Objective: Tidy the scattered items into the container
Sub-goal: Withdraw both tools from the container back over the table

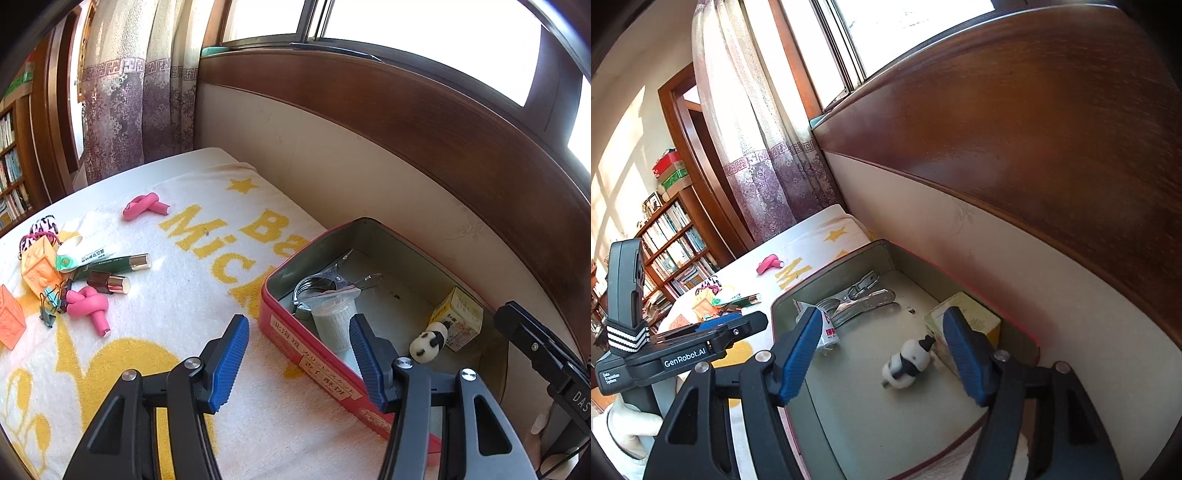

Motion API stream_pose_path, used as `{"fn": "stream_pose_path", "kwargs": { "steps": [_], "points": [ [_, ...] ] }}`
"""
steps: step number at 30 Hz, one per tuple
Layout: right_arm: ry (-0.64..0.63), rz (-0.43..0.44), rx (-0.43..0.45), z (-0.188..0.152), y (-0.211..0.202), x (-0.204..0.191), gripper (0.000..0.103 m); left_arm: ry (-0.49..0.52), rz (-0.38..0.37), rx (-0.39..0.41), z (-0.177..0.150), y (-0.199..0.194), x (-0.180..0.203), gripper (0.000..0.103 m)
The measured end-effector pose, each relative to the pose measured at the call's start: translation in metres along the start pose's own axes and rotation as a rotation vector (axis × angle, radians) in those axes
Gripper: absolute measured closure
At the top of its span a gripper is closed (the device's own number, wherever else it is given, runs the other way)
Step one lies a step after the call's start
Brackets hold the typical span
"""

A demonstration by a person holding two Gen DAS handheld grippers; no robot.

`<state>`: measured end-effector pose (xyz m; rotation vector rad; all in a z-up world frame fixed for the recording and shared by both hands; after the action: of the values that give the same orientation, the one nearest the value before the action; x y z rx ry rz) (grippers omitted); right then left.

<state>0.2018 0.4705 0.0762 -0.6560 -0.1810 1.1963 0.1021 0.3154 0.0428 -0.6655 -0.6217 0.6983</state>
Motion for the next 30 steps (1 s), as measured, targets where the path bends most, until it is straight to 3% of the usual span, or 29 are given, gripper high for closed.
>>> {"fn": "stream_pose_path", "kwargs": {
  "steps": [10, 17, 24, 30],
  "points": [
    [-0.060, 0.047, -0.019, -0.002, 0.007, -0.039, 0.031, -0.071, 0.028, 0.027, -0.001, -0.016, -0.041, 0.045],
    [-0.123, 0.149, -0.056, -0.008, 0.019, -0.095, 0.031, -0.169, 0.081, 0.068, 0.001, -0.038, -0.099, 0.045],
    [-0.177, 0.295, -0.131, -0.015, 0.035, -0.167, 0.030, -0.264, 0.229, 0.136, -0.006, -0.071, -0.182, 0.045],
    [-0.243, 0.342, -0.176, -0.020, 0.061, -0.221, 0.030, -0.402, 0.326, 0.170, -0.022, -0.095, -0.258, 0.045]
  ]
}}
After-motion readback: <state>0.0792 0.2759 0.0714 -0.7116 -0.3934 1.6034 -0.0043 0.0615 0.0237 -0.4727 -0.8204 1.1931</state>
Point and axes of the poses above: each gripper's, at about its wrist camera, not at the fingertips, and y roughly the way its jaws point, x to its right, z to its top, the point moved 8 cm from there along y, roughly the way its jaws point, and after that the axes turned 6 degrees about -y, right-handed, at the moved point
